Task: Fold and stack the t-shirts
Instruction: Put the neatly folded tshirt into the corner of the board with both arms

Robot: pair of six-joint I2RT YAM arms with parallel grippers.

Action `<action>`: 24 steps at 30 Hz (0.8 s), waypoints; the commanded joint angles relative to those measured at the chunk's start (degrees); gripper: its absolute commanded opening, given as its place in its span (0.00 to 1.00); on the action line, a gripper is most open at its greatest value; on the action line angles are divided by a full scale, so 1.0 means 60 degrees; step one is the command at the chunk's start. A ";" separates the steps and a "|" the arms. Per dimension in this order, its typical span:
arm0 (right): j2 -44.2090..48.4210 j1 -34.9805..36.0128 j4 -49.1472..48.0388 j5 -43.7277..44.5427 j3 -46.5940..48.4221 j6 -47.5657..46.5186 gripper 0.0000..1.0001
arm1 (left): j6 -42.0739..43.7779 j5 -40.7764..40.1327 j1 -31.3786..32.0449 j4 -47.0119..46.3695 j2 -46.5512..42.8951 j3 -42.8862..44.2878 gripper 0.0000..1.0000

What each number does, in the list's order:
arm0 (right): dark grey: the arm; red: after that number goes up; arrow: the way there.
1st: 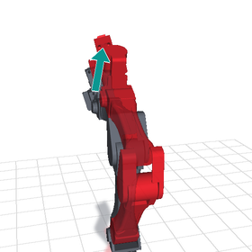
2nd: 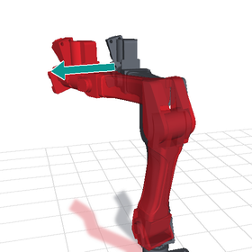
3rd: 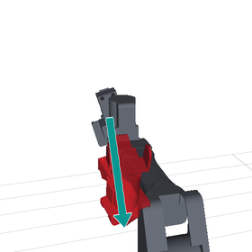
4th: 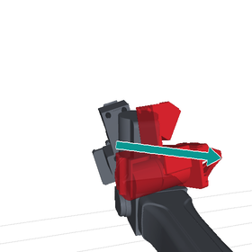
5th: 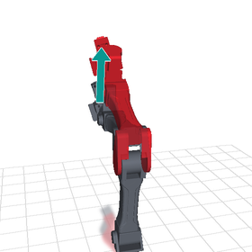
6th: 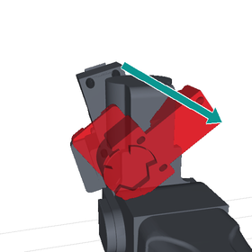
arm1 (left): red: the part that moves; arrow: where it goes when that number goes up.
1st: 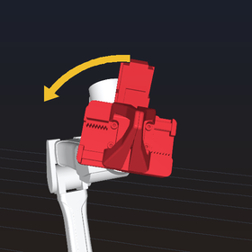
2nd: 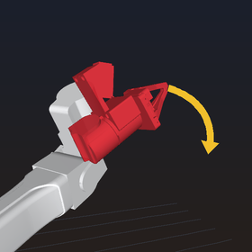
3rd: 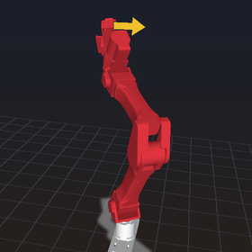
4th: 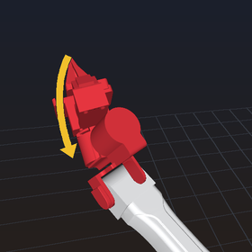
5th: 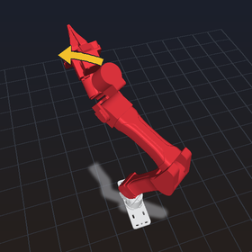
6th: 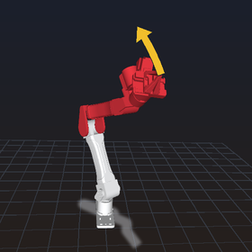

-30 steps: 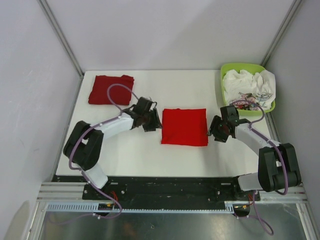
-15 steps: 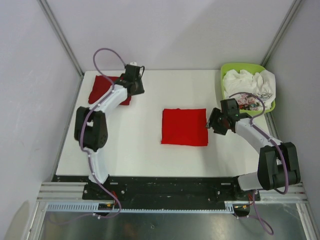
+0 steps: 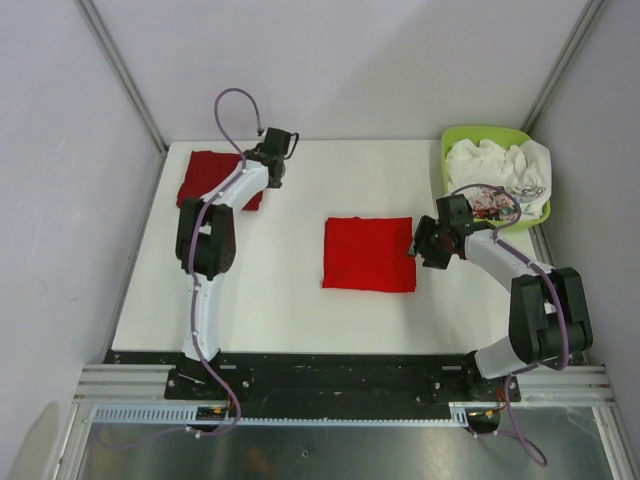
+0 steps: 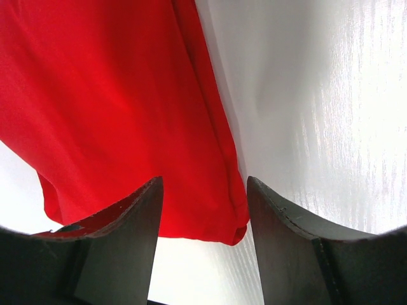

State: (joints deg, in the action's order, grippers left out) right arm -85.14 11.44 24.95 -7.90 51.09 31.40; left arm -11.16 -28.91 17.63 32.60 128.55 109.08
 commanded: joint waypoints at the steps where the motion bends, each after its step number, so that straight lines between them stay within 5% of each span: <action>1: -0.0112 -0.0026 -0.0203 -0.0153 0.0406 -0.0127 0.60 | 0.0407 -0.0501 -0.0119 0.0161 0.0355 0.0548 0.43; 24: -0.0002 -0.0024 0.0067 -0.0220 0.0434 -0.0274 0.60 | 0.0301 0.0868 -0.0565 0.1214 0.1552 0.1506 0.39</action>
State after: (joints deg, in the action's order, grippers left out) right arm -85.60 11.44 25.08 -8.47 51.57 30.94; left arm -10.44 -26.13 14.66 37.87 136.90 115.74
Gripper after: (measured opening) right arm 0.600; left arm 0.393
